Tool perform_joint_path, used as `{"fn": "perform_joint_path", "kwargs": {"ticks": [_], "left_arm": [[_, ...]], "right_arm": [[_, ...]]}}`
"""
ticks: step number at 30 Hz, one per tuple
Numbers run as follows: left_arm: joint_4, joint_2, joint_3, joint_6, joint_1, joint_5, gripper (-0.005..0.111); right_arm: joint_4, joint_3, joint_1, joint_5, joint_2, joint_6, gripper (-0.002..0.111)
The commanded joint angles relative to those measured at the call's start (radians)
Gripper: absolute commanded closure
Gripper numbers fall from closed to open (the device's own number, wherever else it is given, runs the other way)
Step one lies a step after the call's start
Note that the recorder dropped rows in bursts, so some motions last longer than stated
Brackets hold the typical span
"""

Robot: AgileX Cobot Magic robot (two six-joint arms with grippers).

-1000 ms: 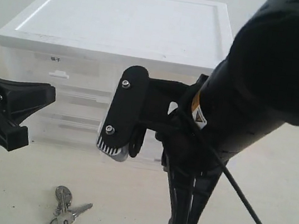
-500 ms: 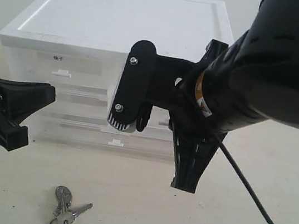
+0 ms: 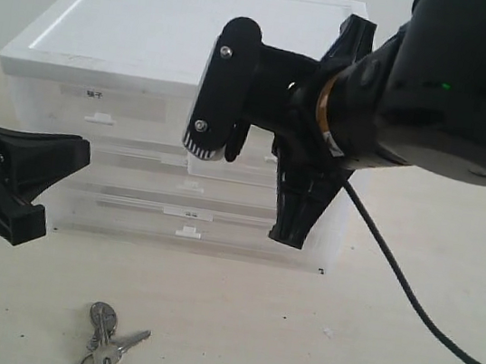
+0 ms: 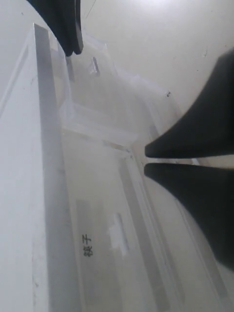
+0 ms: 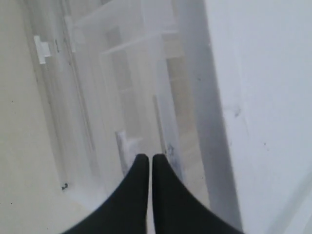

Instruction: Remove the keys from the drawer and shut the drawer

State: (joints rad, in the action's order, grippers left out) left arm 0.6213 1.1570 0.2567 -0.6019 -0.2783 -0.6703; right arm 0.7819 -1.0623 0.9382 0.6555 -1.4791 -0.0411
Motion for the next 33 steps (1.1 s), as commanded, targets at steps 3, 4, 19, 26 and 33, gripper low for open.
{"fn": "perform_joint_path", "kwargs": {"ticks": [3,4,19,26,33], "left_arm": [[-0.011,-0.004,-0.002,0.004,-0.001,-0.002,0.102],[-0.011,-0.004,-0.002,0.004,-0.001,-0.002,0.102],[-0.011,-0.004,-0.004,0.004,-0.001,0.019,0.102],[-0.011,-0.004,-0.006,0.004,-0.001,0.028,0.102],[0.182,-0.004,-0.006,-0.132,-0.001,0.043,0.102]], "right_arm": [[0.017,0.003,-0.033,-0.088,-0.05,0.011,0.108],[0.017,0.003,-0.033,-0.117,-0.053,0.018,0.108],[0.242,0.003,-0.033,-0.155,-0.055,0.251,0.108],[0.251,0.003,-0.033,-0.178,-0.055,0.306,0.108],[0.197,0.003,-0.008,-0.181,-0.045,0.301,0.108]]}}
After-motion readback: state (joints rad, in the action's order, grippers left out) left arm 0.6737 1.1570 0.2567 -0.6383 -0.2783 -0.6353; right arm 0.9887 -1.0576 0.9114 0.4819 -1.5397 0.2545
